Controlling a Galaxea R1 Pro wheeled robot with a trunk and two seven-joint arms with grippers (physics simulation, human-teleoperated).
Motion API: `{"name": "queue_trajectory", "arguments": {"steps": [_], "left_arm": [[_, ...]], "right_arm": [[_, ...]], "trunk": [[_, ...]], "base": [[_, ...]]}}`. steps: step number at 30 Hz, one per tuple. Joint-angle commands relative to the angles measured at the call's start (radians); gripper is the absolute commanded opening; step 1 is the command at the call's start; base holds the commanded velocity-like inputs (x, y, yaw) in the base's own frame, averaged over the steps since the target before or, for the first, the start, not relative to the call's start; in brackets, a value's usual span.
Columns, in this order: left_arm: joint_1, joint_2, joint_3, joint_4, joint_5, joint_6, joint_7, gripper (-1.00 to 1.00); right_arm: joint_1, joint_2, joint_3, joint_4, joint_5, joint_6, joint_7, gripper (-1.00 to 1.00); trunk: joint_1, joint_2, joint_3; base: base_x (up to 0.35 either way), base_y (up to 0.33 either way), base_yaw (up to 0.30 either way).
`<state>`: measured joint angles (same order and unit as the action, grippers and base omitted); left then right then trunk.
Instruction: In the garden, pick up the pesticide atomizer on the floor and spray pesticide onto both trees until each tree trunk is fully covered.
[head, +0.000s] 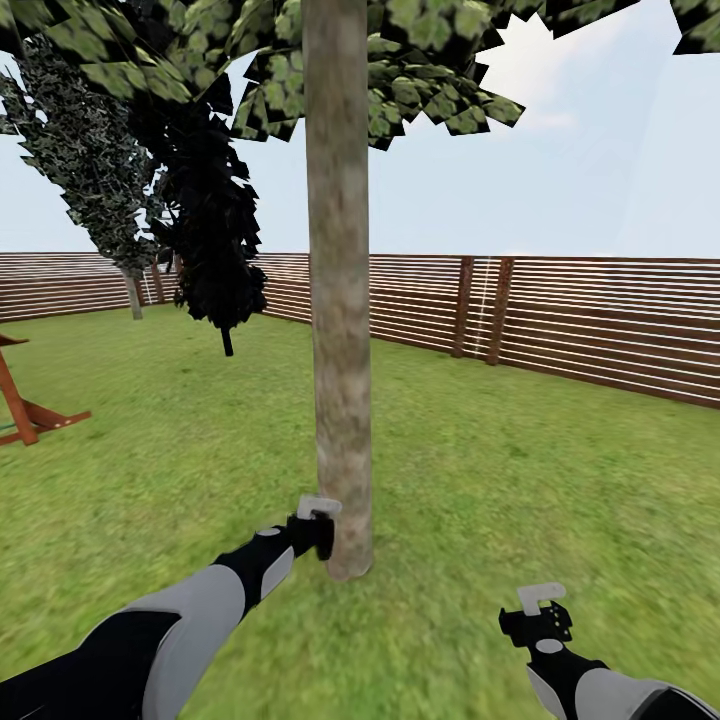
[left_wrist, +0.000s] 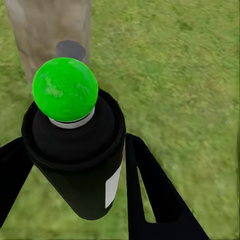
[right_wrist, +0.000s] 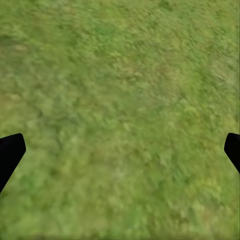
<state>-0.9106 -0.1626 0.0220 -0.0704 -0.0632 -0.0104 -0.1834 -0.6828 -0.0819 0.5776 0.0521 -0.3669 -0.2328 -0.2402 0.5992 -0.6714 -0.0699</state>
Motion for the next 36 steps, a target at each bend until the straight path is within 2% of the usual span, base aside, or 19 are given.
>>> {"name": "queue_trajectory", "arguments": {"steps": [1,2,5,7,8,11,27,36], "left_arm": [[-0.001,0.000,0.005,-0.022,-0.008,0.041,-0.001,-1.00],[-0.001,0.000,0.007,-0.049,-0.008,0.076,0.000,-1.00],[-0.001,0.000,0.009,-0.070,-0.008,0.102,0.018,-1.00],[-0.001,-0.005,0.009,-0.074,-0.008,0.097,0.065,-1.00],[-0.001,-0.012,0.010,-0.074,-0.007,0.070,0.104,-1.00],[-0.001,-0.012,0.009,-0.074,-0.008,0.031,0.132,-1.00],[-0.001,-0.012,0.009,-0.068,-0.009,0.016,0.134,-1.00],[-0.001,-0.012,0.009,-0.066,-0.009,0.016,0.134,-1.00]], "right_arm": [[-0.001,0.001,0.008,0.003,-0.009,-0.005,0.000,1.00],[-0.001,0.001,0.008,0.003,-0.009,-0.005,0.000,1.00],[-0.001,0.001,0.008,0.003,-0.009,-0.005,-0.001,1.00],[-0.001,0.001,0.008,0.003,-0.009,-0.005,-0.001,1.00],[-0.001,0.001,0.008,0.003,-0.009,-0.005,-0.001,1.00],[-0.001,0.000,0.008,0.003,-0.009,-0.006,-0.001,1.00],[-0.001,0.000,0.008,0.003,-0.009,-0.006,-0.001,1.00],[-0.001,0.001,0.008,0.003,-0.009,-0.006,-0.001,1.00]], "trunk": [[0.000,-0.002,-0.002],[0.000,-0.002,-0.002],[0.000,-0.002,-0.002],[0.000,-0.002,-0.002],[0.000,-0.002,-0.002],[0.000,-0.002,-0.002],[0.000,-0.002,-0.002],[0.000,-0.002,-0.002]], "base": [[0.000,0.000,0.000],[0.000,0.000,0.000],[0.000,0.000,0.000],[0.000,0.000,0.000],[0.000,0.000,0.000],[0.000,0.000,0.000],[0.131,0.000,0.000],[0.017,0.000,-0.018]]}}
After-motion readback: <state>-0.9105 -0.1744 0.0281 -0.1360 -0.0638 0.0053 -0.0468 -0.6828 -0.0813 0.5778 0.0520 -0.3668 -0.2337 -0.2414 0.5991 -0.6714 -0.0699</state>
